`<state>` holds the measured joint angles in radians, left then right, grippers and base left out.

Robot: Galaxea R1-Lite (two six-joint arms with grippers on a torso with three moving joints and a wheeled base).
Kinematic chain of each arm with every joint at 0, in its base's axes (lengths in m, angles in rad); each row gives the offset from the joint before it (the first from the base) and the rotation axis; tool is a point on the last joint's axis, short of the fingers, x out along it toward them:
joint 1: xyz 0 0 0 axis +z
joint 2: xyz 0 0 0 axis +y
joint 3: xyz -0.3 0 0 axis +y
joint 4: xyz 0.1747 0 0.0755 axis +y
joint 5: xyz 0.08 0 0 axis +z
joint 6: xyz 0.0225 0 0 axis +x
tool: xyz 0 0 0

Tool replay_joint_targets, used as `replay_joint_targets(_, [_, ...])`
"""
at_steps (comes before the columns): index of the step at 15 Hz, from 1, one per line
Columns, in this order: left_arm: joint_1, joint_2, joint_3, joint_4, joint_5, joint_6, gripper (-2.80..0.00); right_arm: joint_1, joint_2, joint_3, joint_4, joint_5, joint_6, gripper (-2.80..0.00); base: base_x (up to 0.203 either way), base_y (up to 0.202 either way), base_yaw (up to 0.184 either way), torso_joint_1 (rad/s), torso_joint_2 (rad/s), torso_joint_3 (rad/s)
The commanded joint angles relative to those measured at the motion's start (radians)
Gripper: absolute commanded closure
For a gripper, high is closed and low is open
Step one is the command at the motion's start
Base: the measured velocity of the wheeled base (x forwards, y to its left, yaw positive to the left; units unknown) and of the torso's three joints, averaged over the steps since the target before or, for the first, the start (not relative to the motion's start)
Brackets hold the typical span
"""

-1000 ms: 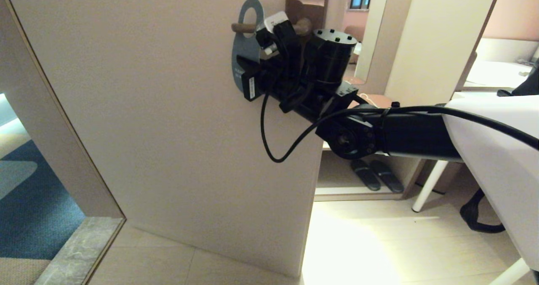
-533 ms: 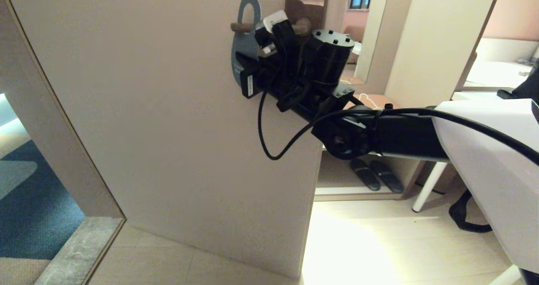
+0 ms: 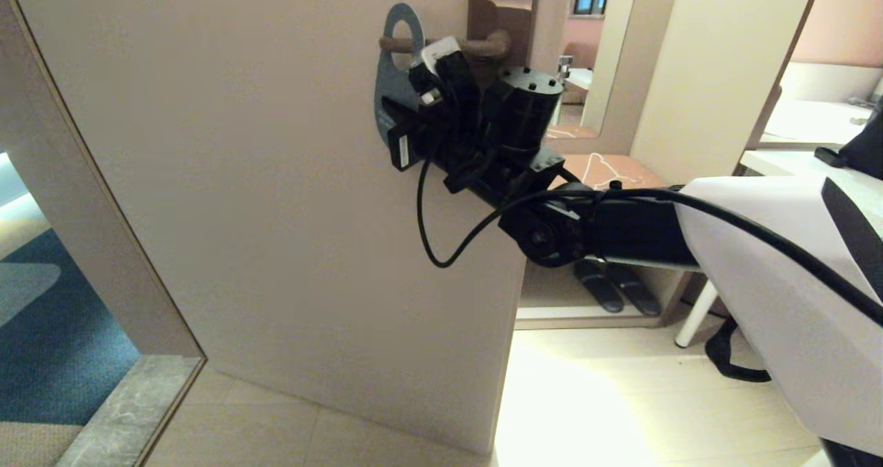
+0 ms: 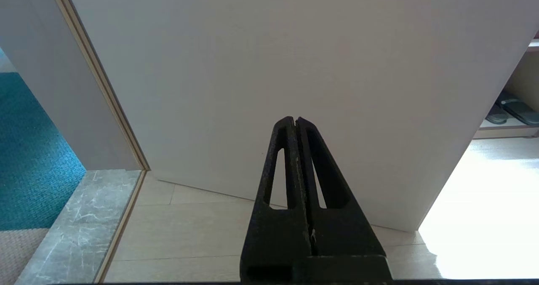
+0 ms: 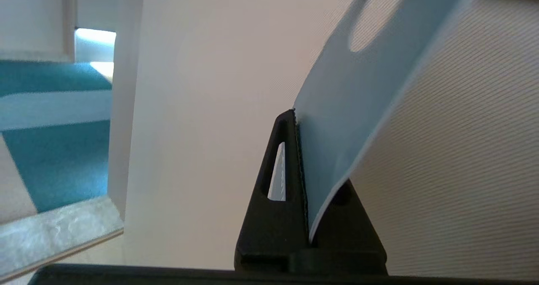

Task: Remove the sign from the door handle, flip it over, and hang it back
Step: Take down the sign

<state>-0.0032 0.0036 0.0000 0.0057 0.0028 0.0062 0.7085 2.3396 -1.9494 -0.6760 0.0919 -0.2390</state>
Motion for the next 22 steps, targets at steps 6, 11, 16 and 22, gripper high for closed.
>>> replay_joint_targets(6, [0.0, -0.001, 0.0, 0.0, 0.0, 0.0, 0.0, 0.0, 0.009, -0.019, -0.004, 0.005, -0.06, 0.0, 0.0, 0.0, 0.0, 0.0, 0.0, 0.0])
replay_joint_targets(11, [0.0, -0.001, 0.0, 0.0, 0.0, 0.0, 0.0, 0.0, 0.01, -0.02, -0.005, 0.012, -0.063, 0.0, 0.0, 0.0, 0.0, 0.0, 0.0, 0.0])
replay_joint_targets(16, [0.0, -0.001, 0.0, 0.0, 0.0, 0.0, 0.0, 0.0, 0.026, -0.022, -0.053, 0.017, -0.059, 0.0, 0.0, 0.0, 0.0, 0.0, 0.0, 0.0])
replay_joint_targets(22, [0.0, -0.001, 0.0, 0.0, 0.0, 0.0, 0.0, 0.0, 0.023, -0.022, -0.053, 0.08, -0.052, 0.0, 0.0, 0.0, 0.0, 0.0, 0.0, 0.0])
